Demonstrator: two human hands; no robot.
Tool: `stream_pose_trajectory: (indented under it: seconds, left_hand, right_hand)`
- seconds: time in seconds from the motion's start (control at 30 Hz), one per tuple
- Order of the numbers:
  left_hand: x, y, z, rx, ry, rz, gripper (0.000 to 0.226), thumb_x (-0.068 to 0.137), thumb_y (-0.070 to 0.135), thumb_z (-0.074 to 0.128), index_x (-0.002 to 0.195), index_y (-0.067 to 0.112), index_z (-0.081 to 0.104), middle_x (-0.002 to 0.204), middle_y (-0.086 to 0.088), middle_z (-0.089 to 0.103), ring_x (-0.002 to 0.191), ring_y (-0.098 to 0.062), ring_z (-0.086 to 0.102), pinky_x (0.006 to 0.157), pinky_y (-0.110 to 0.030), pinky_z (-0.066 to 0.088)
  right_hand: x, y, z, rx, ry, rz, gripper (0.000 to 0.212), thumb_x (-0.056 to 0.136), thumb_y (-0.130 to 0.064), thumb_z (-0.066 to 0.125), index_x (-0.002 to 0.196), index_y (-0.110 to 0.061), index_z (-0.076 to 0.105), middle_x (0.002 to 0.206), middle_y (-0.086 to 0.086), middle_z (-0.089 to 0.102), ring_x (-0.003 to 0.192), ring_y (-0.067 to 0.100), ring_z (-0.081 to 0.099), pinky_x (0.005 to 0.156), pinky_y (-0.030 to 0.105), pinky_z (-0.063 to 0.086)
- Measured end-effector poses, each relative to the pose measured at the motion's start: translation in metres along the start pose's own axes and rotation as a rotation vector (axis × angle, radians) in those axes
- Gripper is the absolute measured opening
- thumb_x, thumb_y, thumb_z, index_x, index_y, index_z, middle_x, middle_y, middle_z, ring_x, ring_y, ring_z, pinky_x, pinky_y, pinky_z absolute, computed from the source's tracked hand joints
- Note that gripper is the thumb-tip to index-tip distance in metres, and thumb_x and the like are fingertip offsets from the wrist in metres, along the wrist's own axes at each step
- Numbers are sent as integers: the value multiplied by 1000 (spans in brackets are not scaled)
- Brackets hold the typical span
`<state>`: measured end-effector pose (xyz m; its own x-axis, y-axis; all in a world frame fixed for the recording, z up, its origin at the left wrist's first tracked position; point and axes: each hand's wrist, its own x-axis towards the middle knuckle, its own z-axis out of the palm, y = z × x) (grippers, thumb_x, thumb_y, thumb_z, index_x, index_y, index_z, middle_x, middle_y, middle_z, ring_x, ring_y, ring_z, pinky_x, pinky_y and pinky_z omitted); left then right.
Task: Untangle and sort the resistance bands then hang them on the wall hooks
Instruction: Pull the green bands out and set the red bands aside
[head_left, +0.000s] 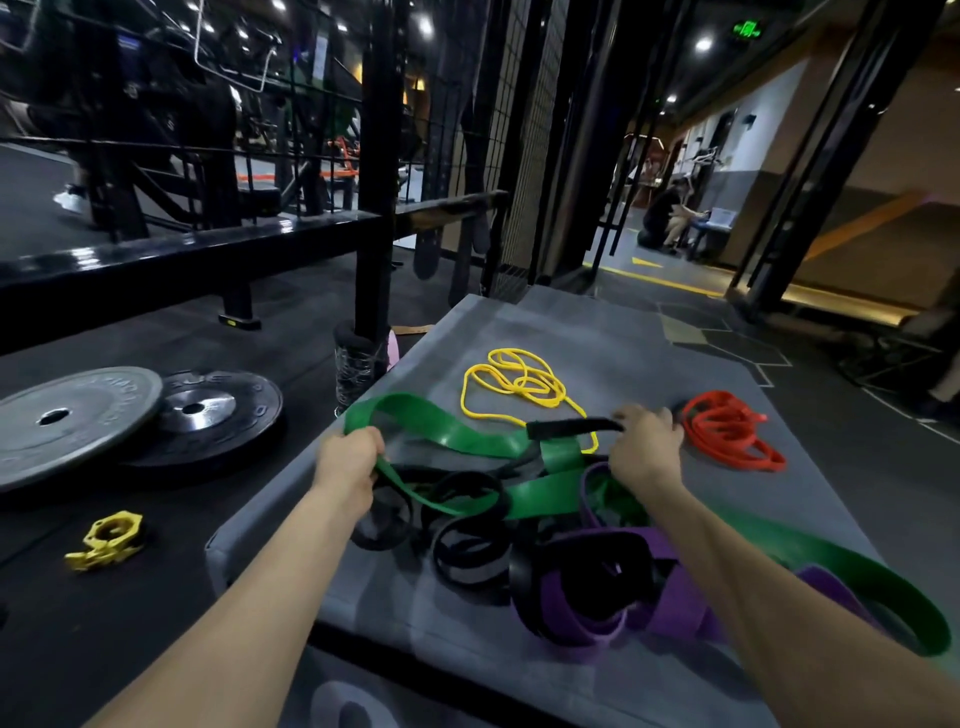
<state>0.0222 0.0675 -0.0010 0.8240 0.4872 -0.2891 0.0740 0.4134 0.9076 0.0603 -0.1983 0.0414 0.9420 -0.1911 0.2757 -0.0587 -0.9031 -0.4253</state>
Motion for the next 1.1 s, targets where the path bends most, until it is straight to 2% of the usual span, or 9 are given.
stream_pose_trajectory:
  seconds: [0.13, 0.27, 0.43, 0.57, 0.63, 0.7, 0.77, 0.9, 1.1]
  left_hand:
    - [2, 0, -4, 54, -45, 31, 19, 63, -6, 46, 74, 10, 50, 65, -6, 40, 66, -20, 40, 66, -34, 33]
    - [5, 3, -12, 74, -51, 16, 22, 67, -13, 44, 67, 10, 45, 62, -6, 38, 56, -19, 38, 56, -29, 33]
    - [0, 9, -22, 39, -17, -89, 23, 70, -14, 41, 81, 6, 46, 66, -6, 42, 60, -17, 41, 56, -28, 41]
    - [-3, 12, -26, 34, -41, -93, 23, 70, -14, 39, 68, 8, 44, 63, -6, 42, 58, -18, 42, 55, -27, 40]
    - [-2, 11, -25, 28, -51, -84, 24, 69, -15, 39, 72, 8, 44, 61, -5, 41, 57, -17, 42, 56, -26, 41]
    - [-1, 11, -23, 23, -55, -73, 28, 68, -16, 40, 80, 9, 44, 59, -4, 40, 56, -16, 41, 57, -26, 42]
    - [-1, 12, -22, 18, -64, -63, 27, 68, -16, 38, 72, 11, 43, 52, -1, 39, 53, -15, 38, 57, -25, 40]
    - [-7, 17, -19, 7, -94, -29, 30, 67, -16, 37, 64, 14, 38, 55, -4, 34, 52, -17, 33, 57, -25, 34]
    - [-21, 27, -5, 67, -169, 18, 24, 55, -6, 44, 63, 16, 40, 50, 0, 37, 47, -16, 32, 53, -21, 27]
  right_hand:
    - [-6, -38, 4, -55, -2, -297, 40, 85, 4, 47, 118, -12, 61, 124, 13, 52, 114, 34, 41, 95, 32, 32]
    - [-11, -83, 28, 22, -274, -509, 23, 88, -7, 54, 106, -9, 69, 113, 13, 65, 109, 29, 56, 90, 33, 44]
    - [-22, -119, 71, 21, -519, -544, 26, 88, -16, 60, 112, -8, 66, 116, 13, 67, 111, 28, 59, 93, 30, 44]
    - [-28, -137, 103, -73, -649, -563, 37, 85, -20, 64, 120, -8, 60, 122, 14, 62, 115, 30, 56, 96, 32, 44]
    - [-31, -140, 114, -154, -713, -585, 34, 85, -18, 62, 117, -10, 59, 112, 12, 60, 111, 28, 57, 92, 31, 44]
    - [-30, -139, 118, -162, -697, -581, 16, 84, -18, 63, 99, -14, 62, 98, 8, 60, 99, 24, 59, 82, 29, 45]
    - [-27, -134, 110, -152, -644, -551, 8, 82, -20, 66, 81, -18, 59, 99, 11, 67, 97, 27, 62, 77, 28, 45]
    - [-19, -122, 72, -76, -400, -471, 17, 88, -21, 58, 97, -8, 58, 105, 18, 64, 100, 36, 59, 78, 37, 47]
    - [11, -88, -5, 163, -66, -227, 23, 91, -9, 42, 111, -3, 51, 108, 24, 62, 103, 40, 57, 79, 39, 45]
